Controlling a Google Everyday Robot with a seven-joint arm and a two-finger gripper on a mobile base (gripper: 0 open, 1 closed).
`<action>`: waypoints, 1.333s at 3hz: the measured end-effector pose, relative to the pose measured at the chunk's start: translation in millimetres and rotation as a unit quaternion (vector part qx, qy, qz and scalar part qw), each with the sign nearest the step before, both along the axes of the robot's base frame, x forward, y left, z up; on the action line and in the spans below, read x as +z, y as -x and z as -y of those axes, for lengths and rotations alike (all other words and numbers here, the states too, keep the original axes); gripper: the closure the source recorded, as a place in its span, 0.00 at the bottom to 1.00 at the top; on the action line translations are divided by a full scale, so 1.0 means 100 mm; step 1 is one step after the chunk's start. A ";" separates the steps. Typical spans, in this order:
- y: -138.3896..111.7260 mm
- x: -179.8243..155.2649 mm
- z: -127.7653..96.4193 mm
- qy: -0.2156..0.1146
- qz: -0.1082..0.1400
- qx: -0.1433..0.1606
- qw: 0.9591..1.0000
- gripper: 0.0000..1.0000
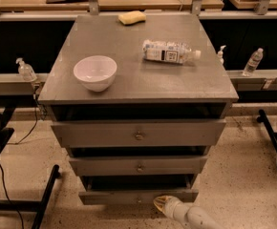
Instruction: Close bottom drawer
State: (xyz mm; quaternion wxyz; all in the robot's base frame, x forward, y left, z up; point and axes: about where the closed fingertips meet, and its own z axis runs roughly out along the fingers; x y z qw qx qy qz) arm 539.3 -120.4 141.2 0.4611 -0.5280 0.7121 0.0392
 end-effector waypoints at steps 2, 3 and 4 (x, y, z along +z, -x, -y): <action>-0.16 0.05 -0.06 -0.005 0.016 -0.005 1.000 1.00; -0.25 0.09 -0.08 -0.006 0.025 -0.008 1.000 1.00; -0.38 0.14 -0.11 -0.008 0.035 -0.013 0.999 1.00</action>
Offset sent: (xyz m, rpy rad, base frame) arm 0.0572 0.0144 0.0155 0.0199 -0.0993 -0.0286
